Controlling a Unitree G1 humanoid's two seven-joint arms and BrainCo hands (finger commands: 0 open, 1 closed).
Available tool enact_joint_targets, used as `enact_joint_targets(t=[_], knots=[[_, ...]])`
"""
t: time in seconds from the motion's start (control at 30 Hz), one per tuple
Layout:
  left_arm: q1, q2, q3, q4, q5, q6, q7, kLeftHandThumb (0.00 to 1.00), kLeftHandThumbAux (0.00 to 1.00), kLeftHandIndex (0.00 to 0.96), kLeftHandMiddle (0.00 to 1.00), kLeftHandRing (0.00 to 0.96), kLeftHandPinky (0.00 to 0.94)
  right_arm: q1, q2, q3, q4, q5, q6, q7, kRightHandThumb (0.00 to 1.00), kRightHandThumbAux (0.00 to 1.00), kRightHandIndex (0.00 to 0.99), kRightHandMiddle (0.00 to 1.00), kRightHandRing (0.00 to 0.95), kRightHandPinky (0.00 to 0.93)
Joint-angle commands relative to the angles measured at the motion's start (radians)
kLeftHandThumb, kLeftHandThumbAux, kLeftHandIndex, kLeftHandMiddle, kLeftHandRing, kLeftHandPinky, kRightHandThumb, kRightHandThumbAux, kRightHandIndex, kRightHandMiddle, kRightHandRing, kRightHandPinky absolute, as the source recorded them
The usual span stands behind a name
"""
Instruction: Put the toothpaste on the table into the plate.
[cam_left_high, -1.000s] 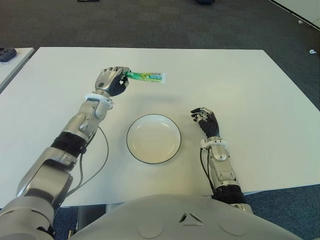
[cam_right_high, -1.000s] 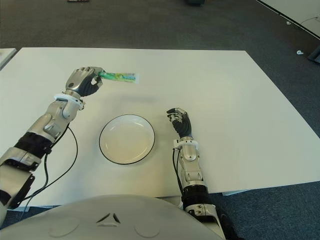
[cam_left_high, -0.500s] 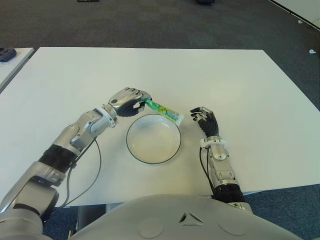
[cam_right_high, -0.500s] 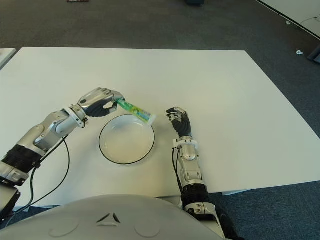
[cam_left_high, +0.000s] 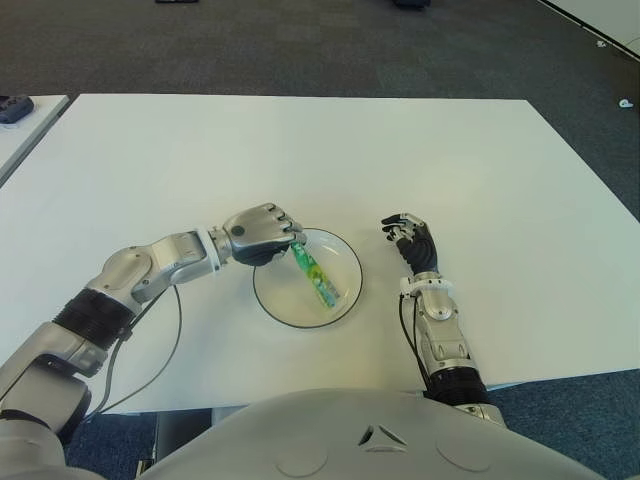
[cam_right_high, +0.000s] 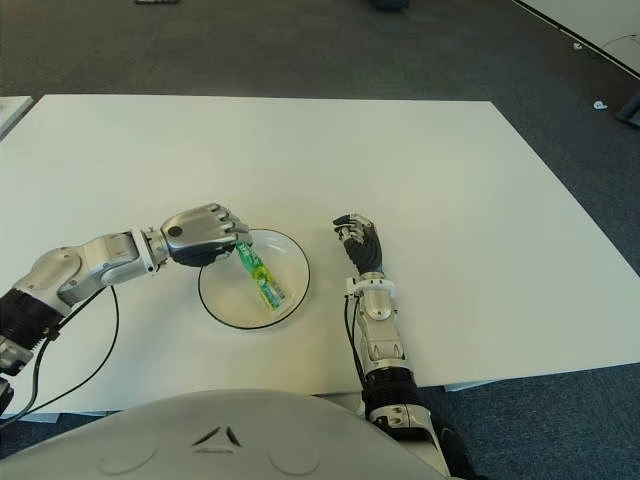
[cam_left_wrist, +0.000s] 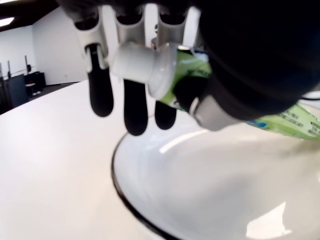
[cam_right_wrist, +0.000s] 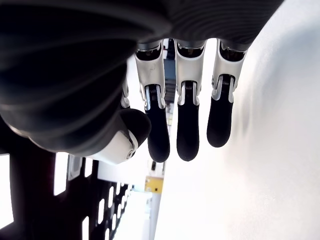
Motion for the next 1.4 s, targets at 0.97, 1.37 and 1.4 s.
enact_joint_targets(t=[0.97, 1.37, 1.4], knots=[[-0.126, 0.014, -0.135, 0.177, 0.174, -0.161, 0.291, 0.497, 0.701, 0.407, 0.618, 0.599, 0.572, 0.01, 0.002, 0.006, -0.025, 0.001, 0.049, -0.005, 0.707, 0.732, 0.418, 0.41, 0.395, 0.413], [-0.101, 0.018, -0.105, 0.151, 0.152, -0.132, 0.272, 0.015, 0.563, 0.014, 0.04, 0.035, 0.034, 0.006, 0.004, 0.008, -0.022, 0.002, 0.048, -0.007, 0.708, 0.732, 0.418, 0.412, 0.4, 0.417], [-0.1, 0.02, -0.103, 0.146, 0.153, -0.127, 0.27, 0.013, 0.558, 0.011, 0.032, 0.028, 0.027, 0.005, 0.004, 0.009, -0.021, 0.003, 0.045, -0.007, 0.708, 0.732, 0.418, 0.412, 0.4, 0.418]])
